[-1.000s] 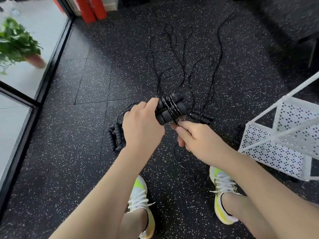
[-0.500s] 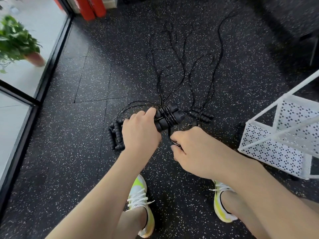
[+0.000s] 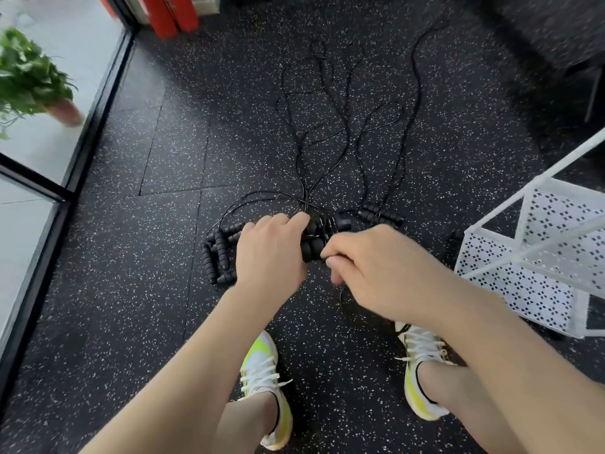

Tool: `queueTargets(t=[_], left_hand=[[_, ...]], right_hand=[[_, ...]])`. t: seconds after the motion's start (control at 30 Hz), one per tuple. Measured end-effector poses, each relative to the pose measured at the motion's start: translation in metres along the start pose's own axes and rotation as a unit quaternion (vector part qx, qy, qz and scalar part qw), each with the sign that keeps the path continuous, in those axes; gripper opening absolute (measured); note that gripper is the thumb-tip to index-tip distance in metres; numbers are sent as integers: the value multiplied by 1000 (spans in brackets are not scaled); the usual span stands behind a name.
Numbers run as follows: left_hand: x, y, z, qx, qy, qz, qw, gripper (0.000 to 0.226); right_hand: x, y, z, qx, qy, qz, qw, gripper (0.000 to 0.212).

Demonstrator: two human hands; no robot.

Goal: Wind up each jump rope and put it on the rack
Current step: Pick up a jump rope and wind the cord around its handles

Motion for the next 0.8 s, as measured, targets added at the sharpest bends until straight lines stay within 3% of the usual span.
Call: queueTargets(t=[0.17,0.3,0.43,0.57,0.67,0.8], left_hand=[[-4,28,8,-23,-2,105,994,35],[-10,48,8,-49,33,181,982,39],[-11,52,-2,-85,59,211,972,35],[-12,53,-12,-112,77,219,966,32],[-12,50,-21,-151,105,204,961,44],[-12,36,-35,-242,145,127,951,47]], right_hand=[[8,27,-29,65,63,30,995,7],[12,48,-33,154,53,63,985,24],[12,55,-37,208,49,66,975,14],[17,63,-37,259,26,58,964,5],[21,69,-34,324,5,43,945,6],[25,63,-22,462,-7,41,886,11]])
Point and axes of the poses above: each hand's wrist, its own x-axis towards the middle knuckle, its own z-axis out of the palm, y = z × x, the point moved 9 cm from there along x, towards the middle knuckle, and after that the axes turned 8 degrees about z, right-handed, at the moved point
